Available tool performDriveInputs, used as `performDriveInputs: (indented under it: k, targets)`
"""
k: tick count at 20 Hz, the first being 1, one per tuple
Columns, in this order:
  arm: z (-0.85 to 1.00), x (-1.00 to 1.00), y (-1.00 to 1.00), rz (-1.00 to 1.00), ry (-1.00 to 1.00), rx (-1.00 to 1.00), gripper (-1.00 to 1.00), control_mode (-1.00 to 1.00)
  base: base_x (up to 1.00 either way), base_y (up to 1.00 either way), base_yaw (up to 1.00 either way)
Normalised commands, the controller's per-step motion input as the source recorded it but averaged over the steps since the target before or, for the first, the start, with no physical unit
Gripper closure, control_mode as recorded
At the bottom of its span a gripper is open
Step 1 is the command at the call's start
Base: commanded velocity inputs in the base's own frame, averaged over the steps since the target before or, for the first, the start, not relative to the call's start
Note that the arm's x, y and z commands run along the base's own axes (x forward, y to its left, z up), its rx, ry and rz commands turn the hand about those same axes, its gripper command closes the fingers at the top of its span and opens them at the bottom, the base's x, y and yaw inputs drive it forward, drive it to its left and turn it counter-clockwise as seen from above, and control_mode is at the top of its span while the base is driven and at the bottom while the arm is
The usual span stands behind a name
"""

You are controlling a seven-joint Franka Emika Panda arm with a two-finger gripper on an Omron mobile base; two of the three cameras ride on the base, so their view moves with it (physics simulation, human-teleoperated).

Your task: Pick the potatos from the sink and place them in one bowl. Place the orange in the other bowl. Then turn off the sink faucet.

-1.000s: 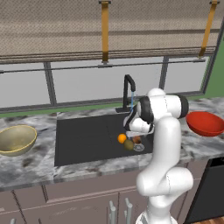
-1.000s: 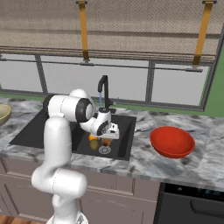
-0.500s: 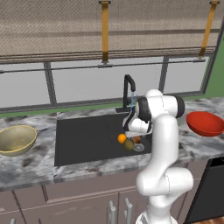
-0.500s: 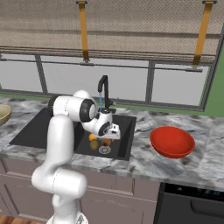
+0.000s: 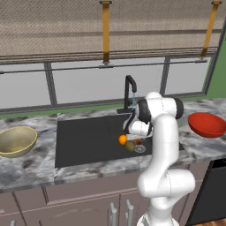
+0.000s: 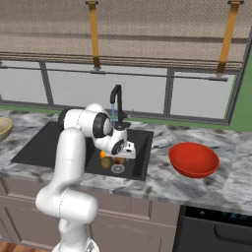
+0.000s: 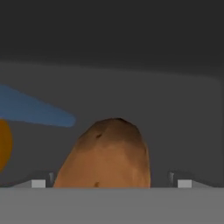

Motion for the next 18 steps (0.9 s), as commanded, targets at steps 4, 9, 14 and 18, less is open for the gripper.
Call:
performDriveInputs:
  k: [4, 9, 14, 18]
  targets:
    - [-0.42, 0.00, -0.01, 0.00, 0.01, 0.00, -1.00, -1.00, 0.00, 0.00, 0.00]
    - [-0.20, 0.00, 0.00, 0.00, 0.00, 0.00, 1.00, -1.00, 0.00, 0.00, 0.00]
    - [0.00, 0.00, -0.02, 0.00, 0.00, 0.00, 1.00, -1.00, 0.00, 0.00, 0.00]
    - [0.00, -0.04, -0.08, 0.00, 0.00, 0.00, 1.00, -1.00, 0.00, 0.00, 0.00]
